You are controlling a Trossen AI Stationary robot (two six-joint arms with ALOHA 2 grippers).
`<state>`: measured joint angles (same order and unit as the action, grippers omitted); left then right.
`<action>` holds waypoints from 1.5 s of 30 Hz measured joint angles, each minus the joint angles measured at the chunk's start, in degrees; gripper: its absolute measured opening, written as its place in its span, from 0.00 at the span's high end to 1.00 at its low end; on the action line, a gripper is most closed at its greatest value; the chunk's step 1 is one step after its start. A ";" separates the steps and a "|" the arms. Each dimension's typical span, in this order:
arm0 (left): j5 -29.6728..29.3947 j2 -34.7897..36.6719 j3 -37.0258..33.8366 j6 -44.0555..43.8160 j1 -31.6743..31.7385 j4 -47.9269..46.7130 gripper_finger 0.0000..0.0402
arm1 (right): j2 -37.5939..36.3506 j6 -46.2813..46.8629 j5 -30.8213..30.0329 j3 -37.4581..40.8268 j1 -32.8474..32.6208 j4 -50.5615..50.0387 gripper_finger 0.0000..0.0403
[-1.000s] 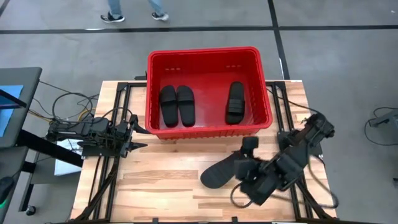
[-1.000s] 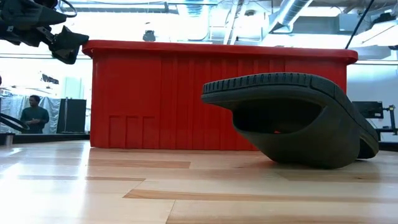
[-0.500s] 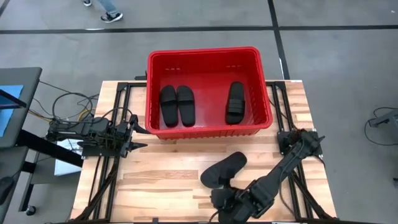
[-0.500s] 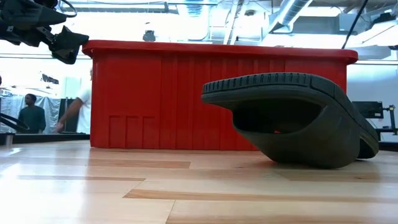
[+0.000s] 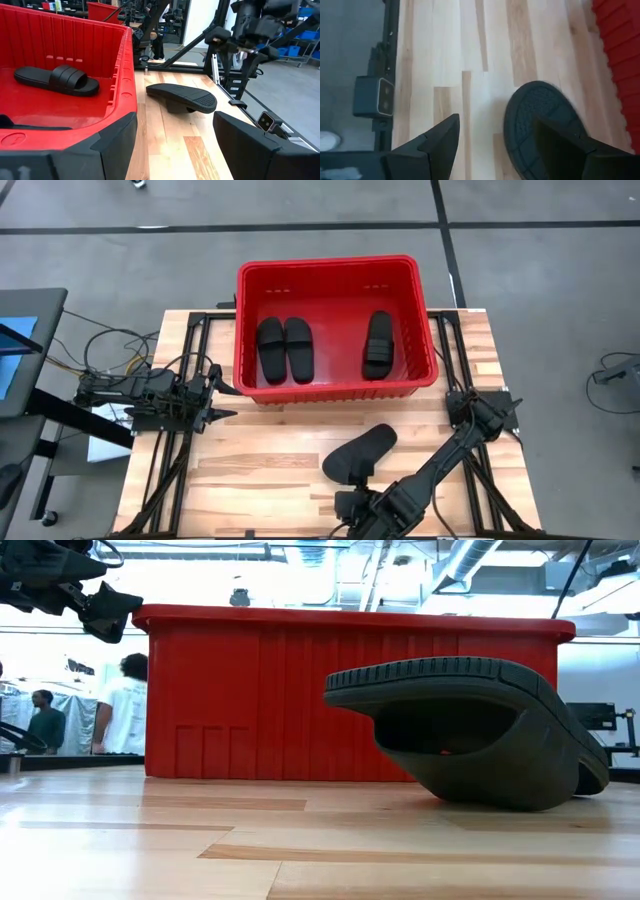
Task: Pick and place slides into bin
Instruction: Put the black slides into the red bin
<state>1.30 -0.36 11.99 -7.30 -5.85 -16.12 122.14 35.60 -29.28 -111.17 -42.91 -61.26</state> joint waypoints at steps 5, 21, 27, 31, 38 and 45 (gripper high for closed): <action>0.00 0.01 0.00 0.01 0.00 0.00 0.36 | 1.07 -0.14 1.97 -0.03 0.46 -1.67 0.41; 0.02 0.00 0.00 0.01 0.00 -0.02 0.36 | 2.04 -3.98 4.47 0.12 3.75 -4.69 0.41; 0.02 0.00 0.00 0.01 0.00 -0.02 0.36 | 2.04 -4.13 6.21 0.12 4.57 -3.82 0.41; 0.02 0.00 0.00 0.01 0.00 -0.02 0.36 | 2.66 -4.11 6.85 0.03 4.76 -3.42 0.41; 0.02 0.00 0.00 0.01 0.00 -0.02 0.36 | 4.00 -3.63 8.28 0.08 5.23 -3.71 0.41; 0.02 0.00 0.00 0.01 0.00 -0.04 0.36 | 7.11 -4.06 8.85 0.13 6.13 -5.42 0.41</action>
<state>1.32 -0.36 11.99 -7.29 -5.85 -16.16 129.25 31.54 -20.43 -111.04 -36.77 -66.68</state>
